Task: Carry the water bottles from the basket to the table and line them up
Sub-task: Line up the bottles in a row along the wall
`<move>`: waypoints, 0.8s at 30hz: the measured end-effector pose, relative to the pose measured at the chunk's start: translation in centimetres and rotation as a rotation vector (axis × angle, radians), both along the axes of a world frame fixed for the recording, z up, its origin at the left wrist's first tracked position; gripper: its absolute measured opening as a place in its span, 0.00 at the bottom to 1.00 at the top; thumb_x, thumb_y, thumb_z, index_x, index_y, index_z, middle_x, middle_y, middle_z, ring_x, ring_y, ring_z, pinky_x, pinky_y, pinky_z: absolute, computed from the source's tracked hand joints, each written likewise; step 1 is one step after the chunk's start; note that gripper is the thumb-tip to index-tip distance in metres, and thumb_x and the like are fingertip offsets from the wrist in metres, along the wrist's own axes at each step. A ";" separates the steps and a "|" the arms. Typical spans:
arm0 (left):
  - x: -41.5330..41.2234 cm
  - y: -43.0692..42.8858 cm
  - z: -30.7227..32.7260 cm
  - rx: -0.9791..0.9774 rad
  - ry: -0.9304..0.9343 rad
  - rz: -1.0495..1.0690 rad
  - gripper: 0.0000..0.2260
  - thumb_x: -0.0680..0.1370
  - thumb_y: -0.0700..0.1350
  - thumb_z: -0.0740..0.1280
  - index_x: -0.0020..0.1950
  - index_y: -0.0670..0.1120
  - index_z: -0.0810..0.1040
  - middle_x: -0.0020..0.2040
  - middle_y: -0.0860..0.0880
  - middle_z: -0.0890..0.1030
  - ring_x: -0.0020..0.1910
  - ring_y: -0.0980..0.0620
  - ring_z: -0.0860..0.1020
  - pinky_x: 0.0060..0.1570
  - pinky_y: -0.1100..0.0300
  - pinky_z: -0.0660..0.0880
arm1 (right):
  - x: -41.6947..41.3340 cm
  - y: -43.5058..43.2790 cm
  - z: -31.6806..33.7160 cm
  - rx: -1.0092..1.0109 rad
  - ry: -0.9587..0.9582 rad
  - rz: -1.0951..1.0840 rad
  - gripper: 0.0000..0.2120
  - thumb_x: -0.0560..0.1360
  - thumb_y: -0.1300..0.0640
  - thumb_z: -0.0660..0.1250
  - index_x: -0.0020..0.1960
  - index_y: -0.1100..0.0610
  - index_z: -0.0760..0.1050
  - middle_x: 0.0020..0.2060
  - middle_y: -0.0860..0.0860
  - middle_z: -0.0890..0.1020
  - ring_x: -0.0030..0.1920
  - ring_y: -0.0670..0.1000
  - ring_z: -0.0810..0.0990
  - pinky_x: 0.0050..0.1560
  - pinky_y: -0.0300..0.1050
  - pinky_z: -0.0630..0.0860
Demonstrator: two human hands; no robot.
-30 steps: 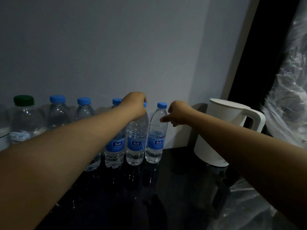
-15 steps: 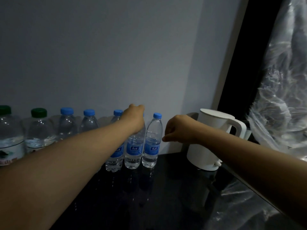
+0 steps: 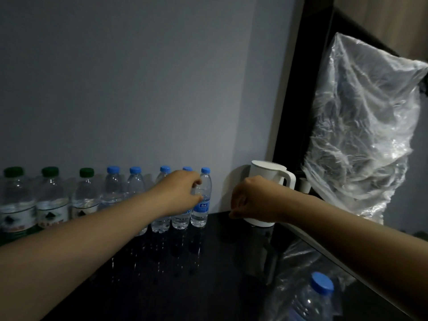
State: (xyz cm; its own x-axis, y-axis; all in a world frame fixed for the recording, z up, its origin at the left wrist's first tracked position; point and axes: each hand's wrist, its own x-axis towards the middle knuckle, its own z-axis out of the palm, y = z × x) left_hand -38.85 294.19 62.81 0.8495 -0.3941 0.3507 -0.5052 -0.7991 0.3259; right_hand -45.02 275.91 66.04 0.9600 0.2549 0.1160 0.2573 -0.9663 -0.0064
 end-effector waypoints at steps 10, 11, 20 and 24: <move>-10.0 0.0 -1.5 -0.035 0.039 -0.110 0.18 0.75 0.51 0.68 0.64 0.49 0.73 0.58 0.52 0.77 0.56 0.54 0.76 0.58 0.59 0.74 | -11.5 -0.9 0.1 0.053 -0.084 -0.037 0.09 0.73 0.51 0.70 0.51 0.54 0.82 0.48 0.49 0.83 0.48 0.47 0.81 0.52 0.43 0.79; -10.8 -0.2 -1.7 -0.027 0.045 -0.120 0.18 0.75 0.51 0.68 0.64 0.49 0.73 0.58 0.52 0.77 0.56 0.54 0.76 0.58 0.59 0.74 | -12.3 -1.2 0.0 0.056 -0.094 -0.050 0.09 0.73 0.51 0.70 0.50 0.53 0.82 0.47 0.48 0.83 0.48 0.47 0.80 0.52 0.43 0.79; -14.2 -1.7 -3.8 -0.014 0.108 -0.183 0.20 0.75 0.51 0.68 0.66 0.53 0.70 0.61 0.55 0.76 0.56 0.58 0.75 0.57 0.61 0.75 | -15.0 -5.9 -2.4 0.147 -0.106 -0.179 0.11 0.71 0.50 0.72 0.52 0.53 0.81 0.49 0.48 0.84 0.48 0.45 0.81 0.53 0.44 0.79; -14.5 -2.3 -4.7 -0.002 0.108 -0.185 0.20 0.75 0.51 0.68 0.66 0.53 0.70 0.60 0.55 0.76 0.55 0.59 0.75 0.56 0.61 0.75 | -14.3 -7.1 -4.2 0.146 -0.122 -0.215 0.17 0.72 0.50 0.71 0.59 0.53 0.77 0.54 0.50 0.80 0.52 0.48 0.79 0.55 0.44 0.77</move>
State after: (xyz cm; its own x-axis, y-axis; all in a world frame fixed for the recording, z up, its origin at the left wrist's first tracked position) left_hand -53.34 291.91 58.15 0.7952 -0.5465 0.2626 -0.6056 -0.6950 0.3875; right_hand -59.33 268.84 61.84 0.9670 0.0194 0.2541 0.0543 -0.9899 -0.1312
